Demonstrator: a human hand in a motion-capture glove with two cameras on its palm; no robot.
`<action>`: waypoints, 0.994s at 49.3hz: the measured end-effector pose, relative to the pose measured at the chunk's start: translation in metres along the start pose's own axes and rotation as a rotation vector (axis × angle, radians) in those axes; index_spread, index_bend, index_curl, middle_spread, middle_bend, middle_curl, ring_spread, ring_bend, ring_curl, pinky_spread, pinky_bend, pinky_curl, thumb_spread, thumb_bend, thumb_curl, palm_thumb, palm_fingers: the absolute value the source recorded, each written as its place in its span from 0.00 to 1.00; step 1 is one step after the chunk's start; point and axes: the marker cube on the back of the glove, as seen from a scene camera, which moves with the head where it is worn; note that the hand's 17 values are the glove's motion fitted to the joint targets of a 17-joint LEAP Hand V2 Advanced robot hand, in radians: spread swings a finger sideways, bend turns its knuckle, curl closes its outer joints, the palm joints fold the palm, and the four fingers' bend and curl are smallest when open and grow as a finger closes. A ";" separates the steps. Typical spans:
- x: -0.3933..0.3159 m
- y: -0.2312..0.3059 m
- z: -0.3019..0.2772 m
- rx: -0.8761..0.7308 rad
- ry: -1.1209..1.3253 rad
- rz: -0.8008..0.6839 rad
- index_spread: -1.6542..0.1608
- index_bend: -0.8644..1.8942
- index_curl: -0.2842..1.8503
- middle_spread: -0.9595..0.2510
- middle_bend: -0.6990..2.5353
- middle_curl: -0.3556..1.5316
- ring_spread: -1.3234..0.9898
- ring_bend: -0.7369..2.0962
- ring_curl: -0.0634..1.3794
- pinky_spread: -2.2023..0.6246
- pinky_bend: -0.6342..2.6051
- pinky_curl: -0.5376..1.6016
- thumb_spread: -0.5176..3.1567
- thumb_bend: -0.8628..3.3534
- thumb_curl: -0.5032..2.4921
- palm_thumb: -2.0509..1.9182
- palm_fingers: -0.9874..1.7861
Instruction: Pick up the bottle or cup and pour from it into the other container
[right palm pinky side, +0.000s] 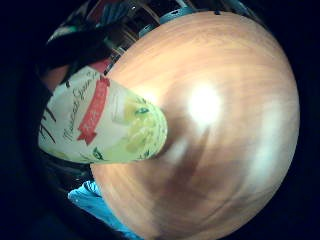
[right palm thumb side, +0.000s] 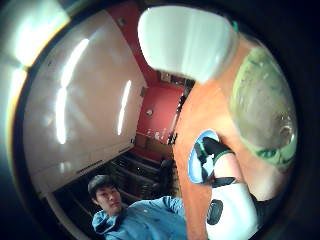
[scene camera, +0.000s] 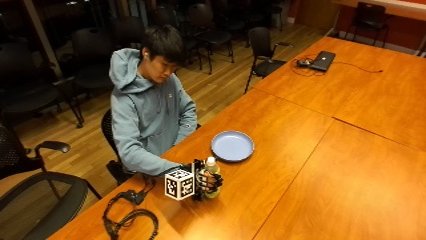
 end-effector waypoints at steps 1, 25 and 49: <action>0.000 -0.001 0.001 0.005 0.000 -0.001 0.79 0.36 0.22 0.87 0.33 0.38 0.61 0.50 0.26 0.86 0.42 0.38 0.36 0.20 0.31 0.73 0.57; -0.008 -0.017 0.027 0.065 -0.131 -0.026 0.85 0.36 0.27 0.76 0.33 0.42 0.52 0.46 0.30 0.75 0.37 0.38 0.25 0.20 0.36 0.80 0.73; -0.132 -0.024 0.063 -0.549 0.507 -0.228 0.87 0.36 0.28 0.75 0.32 0.45 0.51 0.45 0.34 0.72 0.36 0.40 0.18 0.20 0.39 0.80 0.75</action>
